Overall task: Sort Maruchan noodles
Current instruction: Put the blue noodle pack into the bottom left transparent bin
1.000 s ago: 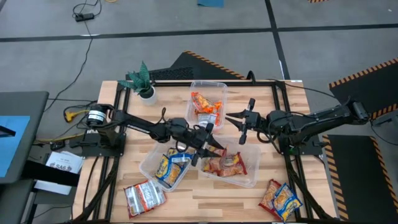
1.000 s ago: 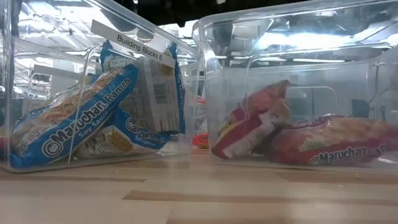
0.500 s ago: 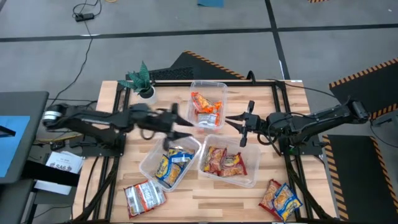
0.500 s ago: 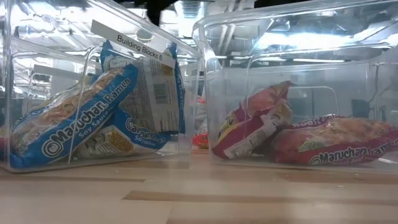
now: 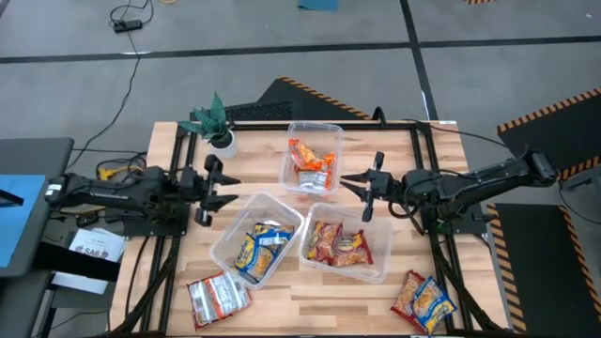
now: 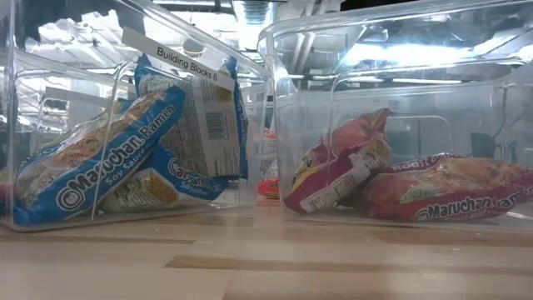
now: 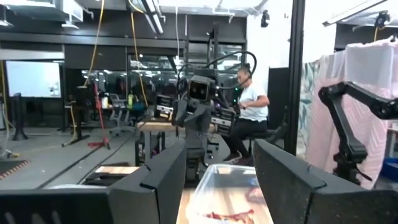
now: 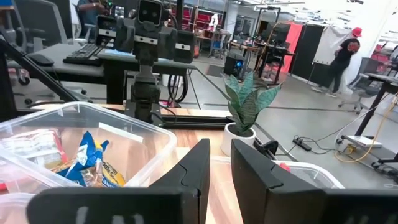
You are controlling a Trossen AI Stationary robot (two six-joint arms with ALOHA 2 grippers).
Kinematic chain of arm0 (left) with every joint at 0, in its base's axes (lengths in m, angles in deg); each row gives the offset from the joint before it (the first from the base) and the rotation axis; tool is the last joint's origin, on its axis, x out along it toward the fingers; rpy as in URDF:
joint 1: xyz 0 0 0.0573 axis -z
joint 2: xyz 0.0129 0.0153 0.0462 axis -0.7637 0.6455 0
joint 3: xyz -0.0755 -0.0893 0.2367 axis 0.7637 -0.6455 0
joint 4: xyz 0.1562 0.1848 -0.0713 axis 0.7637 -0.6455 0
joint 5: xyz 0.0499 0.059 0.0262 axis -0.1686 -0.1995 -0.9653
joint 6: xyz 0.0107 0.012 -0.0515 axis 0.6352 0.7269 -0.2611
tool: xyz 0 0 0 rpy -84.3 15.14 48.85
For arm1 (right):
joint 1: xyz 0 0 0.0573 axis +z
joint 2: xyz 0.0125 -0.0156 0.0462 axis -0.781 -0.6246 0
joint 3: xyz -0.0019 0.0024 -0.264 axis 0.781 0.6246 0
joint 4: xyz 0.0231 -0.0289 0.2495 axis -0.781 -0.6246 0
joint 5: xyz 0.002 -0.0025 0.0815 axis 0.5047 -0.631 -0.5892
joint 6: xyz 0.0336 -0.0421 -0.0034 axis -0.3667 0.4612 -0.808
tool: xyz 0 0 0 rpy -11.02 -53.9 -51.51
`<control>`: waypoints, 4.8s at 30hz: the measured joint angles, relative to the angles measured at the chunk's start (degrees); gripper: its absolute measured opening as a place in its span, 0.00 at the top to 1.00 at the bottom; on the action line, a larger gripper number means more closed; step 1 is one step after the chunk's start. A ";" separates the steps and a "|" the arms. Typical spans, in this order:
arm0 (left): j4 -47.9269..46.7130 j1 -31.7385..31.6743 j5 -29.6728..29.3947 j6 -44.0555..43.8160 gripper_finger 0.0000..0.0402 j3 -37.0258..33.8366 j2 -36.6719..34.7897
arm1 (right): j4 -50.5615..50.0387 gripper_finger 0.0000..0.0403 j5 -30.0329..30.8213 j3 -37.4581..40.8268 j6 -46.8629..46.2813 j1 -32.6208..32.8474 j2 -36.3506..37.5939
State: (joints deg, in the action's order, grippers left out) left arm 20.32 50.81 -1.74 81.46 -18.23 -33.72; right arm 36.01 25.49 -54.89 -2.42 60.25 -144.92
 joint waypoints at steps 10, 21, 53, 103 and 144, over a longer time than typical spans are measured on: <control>-3.13 0.00 -0.01 0.99 0.57 -0.04 -2.28 | -0.68 0.78 -0.13 0.00 -4.55 0.00 0.00; -3.46 -0.02 -0.02 2.47 0.57 -0.04 -2.27 | 0.05 0.78 -3.65 0.00 -12.64 -0.02 0.03; -9.23 -0.02 -0.05 -6.77 0.57 -0.06 -2.24 | -86.60 0.52 -30.79 -45.11 -131.12 44.52 -33.64; -9.50 -0.01 -3.05 -5.41 0.57 -0.06 -2.24 | -100.37 0.52 -53.87 -45.29 -132.30 42.93 -55.68; -9.98 0.00 -3.03 -5.38 0.57 -0.06 -2.26 | -111.37 0.99 -37.64 -74.58 -103.75 39.01 -49.93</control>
State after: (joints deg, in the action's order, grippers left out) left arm 10.35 50.81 -4.77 76.09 -18.29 -35.98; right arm -75.36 -12.15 -129.48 -106.17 99.27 -194.85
